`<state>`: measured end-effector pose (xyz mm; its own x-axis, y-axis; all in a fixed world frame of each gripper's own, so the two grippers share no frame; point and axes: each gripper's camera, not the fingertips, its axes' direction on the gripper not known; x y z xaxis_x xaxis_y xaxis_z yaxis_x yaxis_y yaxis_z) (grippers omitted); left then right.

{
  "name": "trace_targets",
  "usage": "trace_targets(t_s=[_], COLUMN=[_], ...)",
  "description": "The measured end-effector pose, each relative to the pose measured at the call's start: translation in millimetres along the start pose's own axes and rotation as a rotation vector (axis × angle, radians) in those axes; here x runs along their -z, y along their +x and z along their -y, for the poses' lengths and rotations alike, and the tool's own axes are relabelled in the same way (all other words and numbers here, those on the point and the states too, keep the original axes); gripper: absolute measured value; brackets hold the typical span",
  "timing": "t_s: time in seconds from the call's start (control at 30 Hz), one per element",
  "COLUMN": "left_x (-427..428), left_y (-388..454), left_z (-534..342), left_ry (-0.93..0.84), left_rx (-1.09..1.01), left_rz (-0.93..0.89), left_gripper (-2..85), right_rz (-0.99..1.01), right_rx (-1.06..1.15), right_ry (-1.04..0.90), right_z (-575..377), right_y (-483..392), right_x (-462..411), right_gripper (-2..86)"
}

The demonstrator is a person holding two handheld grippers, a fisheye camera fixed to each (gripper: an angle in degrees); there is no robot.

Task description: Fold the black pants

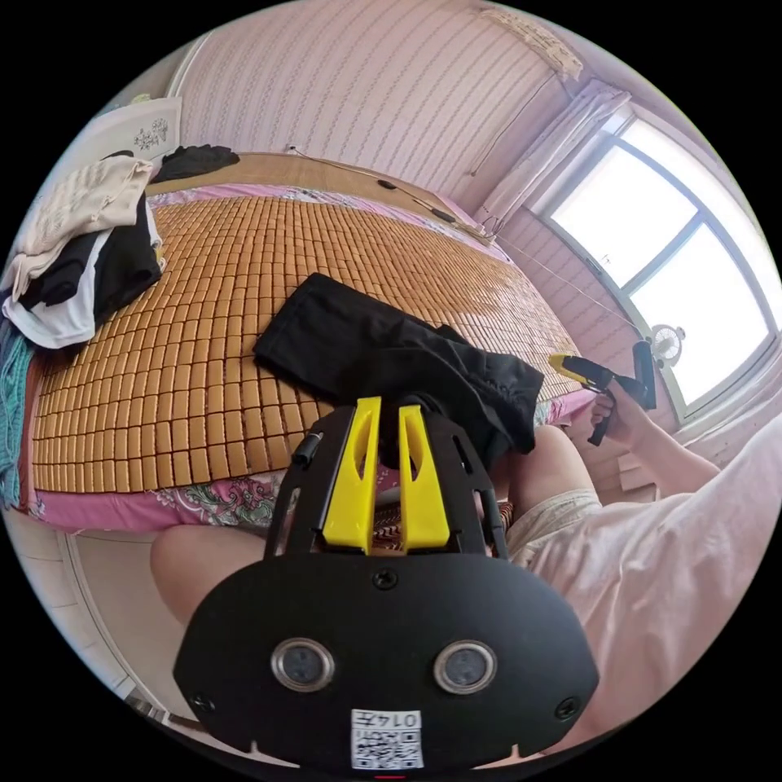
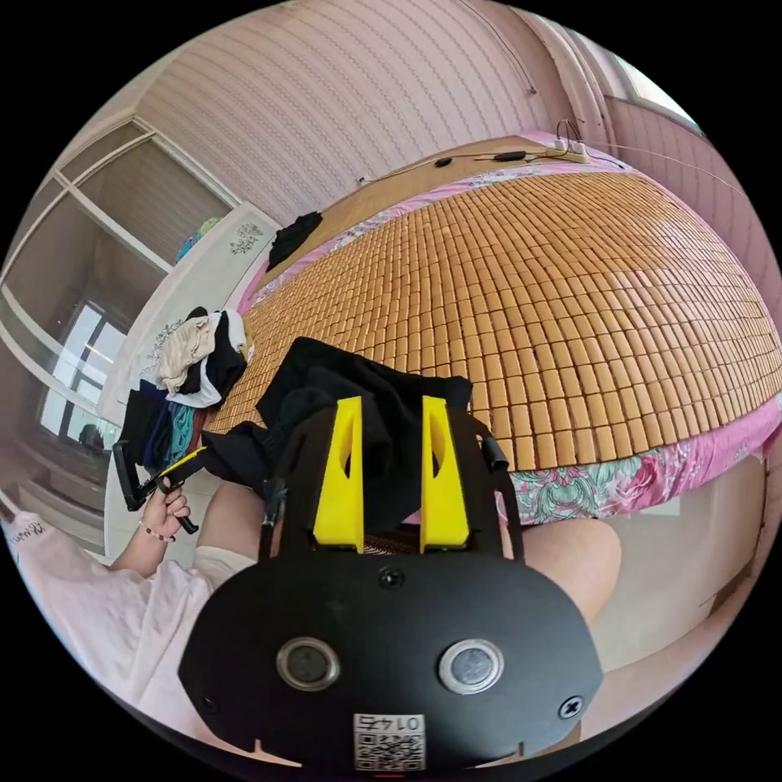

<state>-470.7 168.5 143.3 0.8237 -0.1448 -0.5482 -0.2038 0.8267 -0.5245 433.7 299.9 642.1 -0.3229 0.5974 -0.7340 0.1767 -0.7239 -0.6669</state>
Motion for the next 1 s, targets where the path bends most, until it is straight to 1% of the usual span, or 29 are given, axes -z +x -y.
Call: trace_targets(t_s=[0.17,0.23,0.3,0.37,0.5,0.53,0.6,0.67,0.7,0.77,0.83,0.87,0.93,0.97,1.0], left_x=[8.3,12.8,17.6,18.4,24.3,26.1,28.9,23.4,19.9,19.1,18.3,16.7,10.5,5.3,0.0], left_y=[-14.2,-17.4,-18.3,-17.1,-17.7,-18.8,-28.7,-38.7,-44.4,-50.0,-53.1,-53.4,-56.2,-59.2,-62.3], left_z=[-0.3,-1.2,-2.1,-1.3,2.4,2.4,1.4,2.0,3.2,3.7,3.5,3.1,4.2,7.1,12.0], left_ry=[-0.04,-0.043,-0.05,-0.065,-0.082,-0.076,-0.03,-0.034,-0.047,-0.04,-0.033,-0.031,-0.056,-0.075,-0.101], left_rx=[-0.01,-0.01,-0.029,-0.055,-0.079,-0.079,-0.055,-0.016,0.021,0.077,0.112,0.109,0.135,0.159,0.182], left_rz=[-0.035,-0.053,-0.071,-0.082,-0.105,-0.104,-0.127,-0.134,-0.121,-0.103,-0.093,-0.087,-0.061,-0.065,-0.059], left_gripper=[5.0,5.1,5.1,5.3,6.8,6.9,7.0,7.4,8.0,9.0,9.7,9.9,10.4,11.1,11.2], right_rz=[0.071,0.061,0.047,0.055,0.111,0.132,0.173,0.173,0.206,0.246,0.201,0.177,0.252,0.328,0.342], right_rx=[0.183,0.217,0.231,0.164,-0.038,-0.036,0.018,-0.002,-0.067,-0.117,-0.076,-0.098,-0.129,-0.123,-0.126], right_ry=[-0.142,-0.175,-0.214,-0.279,-0.311,-0.329,-0.467,-0.479,-0.441,-0.401,-0.446,-0.459,-0.428,-0.377,-0.346], right_z=[-1.9,-6.4,-12.2,-15.4,-25.3,-27.1,-35.5,-35.8,-31.2,-24.5,-19.1,-14.9,-7.9,-3.5,1.0], right_y=[-27.3,-36.0,-46.0,-46.9,-33.0,-32.9,-38.3,-38.2,-35.6,-36.3,-38.9,-35.2,-26.9,-22.5,-19.2], right_x=[-26.2,-33.3,-44.7,-55.8,-64.8,-66.9,-87.7,-102.1,-106.7,-110.7,-113.2,-110.0,-98.2,-87.0,-77.4], right_gripper=[14.6,15.0,17.7,19.2,18.1,18.0,18.3,18.4,18.2,16.9,13.3,9.9,6.4,5.0,3.9])
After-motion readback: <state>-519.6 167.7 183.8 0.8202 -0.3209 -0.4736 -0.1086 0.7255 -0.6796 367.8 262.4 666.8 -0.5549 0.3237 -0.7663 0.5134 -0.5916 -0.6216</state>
